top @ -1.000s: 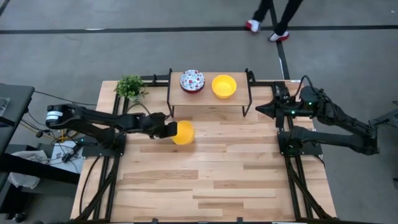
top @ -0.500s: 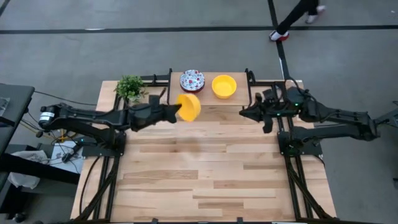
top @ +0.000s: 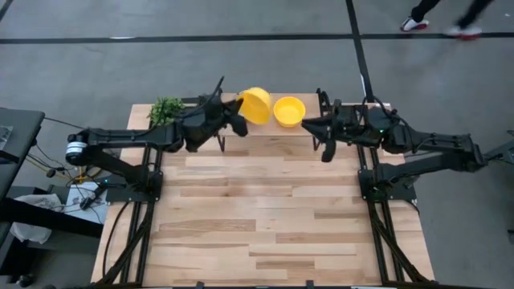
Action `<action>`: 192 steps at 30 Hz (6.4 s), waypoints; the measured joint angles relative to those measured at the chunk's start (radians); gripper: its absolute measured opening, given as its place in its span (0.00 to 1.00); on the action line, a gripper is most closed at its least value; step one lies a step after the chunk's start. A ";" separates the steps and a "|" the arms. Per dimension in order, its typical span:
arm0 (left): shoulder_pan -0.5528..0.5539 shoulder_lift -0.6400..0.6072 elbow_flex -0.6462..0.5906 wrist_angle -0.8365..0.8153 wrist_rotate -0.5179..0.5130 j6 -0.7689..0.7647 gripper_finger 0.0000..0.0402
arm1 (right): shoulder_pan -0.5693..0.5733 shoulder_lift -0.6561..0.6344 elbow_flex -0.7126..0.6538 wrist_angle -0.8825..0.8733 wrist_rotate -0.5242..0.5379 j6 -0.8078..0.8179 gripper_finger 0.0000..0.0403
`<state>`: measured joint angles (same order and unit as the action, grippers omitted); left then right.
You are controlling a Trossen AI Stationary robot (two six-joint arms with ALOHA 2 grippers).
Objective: Pick & Place Mini bowls
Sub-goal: Stack the yellow bowl on top of the yellow bowl on the shelf
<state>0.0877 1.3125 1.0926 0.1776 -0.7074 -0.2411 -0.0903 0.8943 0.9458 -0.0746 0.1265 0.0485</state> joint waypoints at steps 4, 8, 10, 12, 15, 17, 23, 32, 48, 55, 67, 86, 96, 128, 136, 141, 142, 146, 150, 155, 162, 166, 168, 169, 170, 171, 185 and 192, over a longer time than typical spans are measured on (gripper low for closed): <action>0.033 0.054 0.089 0.012 -0.016 0.127 0.01 | 0.025 0.058 0.056 0.000 0.158 -0.095 0.16; 0.074 0.106 0.152 0.020 -0.028 0.189 0.01 | 0.048 0.129 0.116 0.000 0.288 -0.157 0.18; 0.089 0.127 0.171 0.023 -0.027 0.211 0.01 | 0.057 0.165 0.145 -0.001 0.347 -0.181 0.18; 0.098 0.144 0.183 0.025 -0.022 0.222 0.01 | 0.064 0.205 0.177 0.000 0.397 -0.213 0.19; 0.101 0.162 0.191 0.032 0.011 0.235 0.01 | 0.063 0.260 0.221 -0.002 0.457 -0.242 0.20; 0.101 0.169 0.191 0.041 0.019 0.238 0.01 | 0.062 0.292 0.245 -0.003 0.486 -0.261 0.20; 0.102 0.169 0.191 0.041 0.020 0.247 0.01 | 0.062 0.359 0.315 -0.014 0.547 -0.285 0.24; 0.123 0.168 0.191 0.046 0.020 0.268 0.01 | 0.064 0.388 0.372 -0.043 0.554 -0.234 0.35; 0.119 0.167 0.191 0.061 0.051 0.271 0.01 | 0.048 0.463 0.410 -0.065 0.575 -0.151 0.43; 0.107 0.167 0.191 0.061 0.049 0.271 0.01 | 0.049 0.523 0.489 -0.160 0.698 -0.153 0.38; 0.086 0.167 0.191 0.058 0.034 0.269 0.01 | 0.049 0.550 0.523 -0.208 0.780 -0.153 0.15; 0.081 0.166 0.190 0.066 0.102 0.234 0.16 | 0.046 0.549 0.522 -0.209 0.825 -0.204 0.00; 0.079 0.126 0.189 0.065 0.121 0.251 0.47 | 0.036 0.549 0.520 -0.279 0.781 -0.161 0.00; -0.168 -0.363 -0.249 0.034 0.109 0.305 0.62 | -0.645 0.532 0.781 -1.000 -0.339 0.139 0.00; -0.220 -0.427 -0.374 0.032 0.183 0.288 0.62 | -0.653 0.634 0.845 -1.089 -0.367 0.128 0.00; -0.220 -0.493 -0.469 0.034 0.319 0.286 0.61 | -0.660 0.744 0.990 -1.194 -0.367 0.080 0.00; -0.218 -0.510 -0.486 0.037 0.343 0.285 0.61 | -0.663 0.763 1.023 -1.217 -0.367 0.073 0.00; -0.181 -0.594 -0.546 0.055 0.447 0.269 0.62 | -0.679 0.852 1.137 -1.316 -0.381 0.028 0.00; -0.139 -0.661 -0.600 0.055 0.535 0.258 0.61 | -0.687 0.914 1.206 -1.374 -0.390 0.008 0.00; -0.123 -0.686 -0.646 0.055 0.541 0.249 0.62 | -0.687 0.929 1.199 -1.386 -0.397 0.004 0.00; -0.123 -0.686 -0.681 0.057 0.542 0.208 0.62 | -0.698 0.928 1.164 -1.389 -0.393 0.011 0.00; -0.123 -0.685 -0.682 0.061 0.542 0.203 0.62 | -0.704 0.934 1.161 -1.368 -0.391 0.012 0.00; -0.123 -0.685 -0.682 0.063 0.542 0.203 0.61 | -0.710 0.944 1.161 -1.366 -0.392 0.014 0.00; -0.123 -0.685 -0.682 0.063 0.542 0.202 0.61 | -0.713 0.954 1.161 -1.364 -0.390 0.014 0.00; -0.123 -0.685 -0.682 0.063 0.542 0.202 0.61 | -0.714 0.962 1.161 -1.361 -0.392 0.014 0.00; -0.123 -0.685 -0.682 0.063 0.542 0.202 0.61 | -0.715 0.973 1.161 -1.363 -0.395 0.013 0.00; -0.125 -0.684 -0.682 0.067 0.540 0.202 0.62 | -0.716 1.009 1.161 -1.358 -0.388 0.007 0.00; -0.125 -0.684 -0.682 0.070 0.540 0.198 0.62 | -0.702 1.054 1.160 -1.367 -0.382 -0.004 0.00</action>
<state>-0.0376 0.6285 0.4110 0.2478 -0.1669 -0.0429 -0.7921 1.9486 2.1059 -1.4418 -0.2558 0.0449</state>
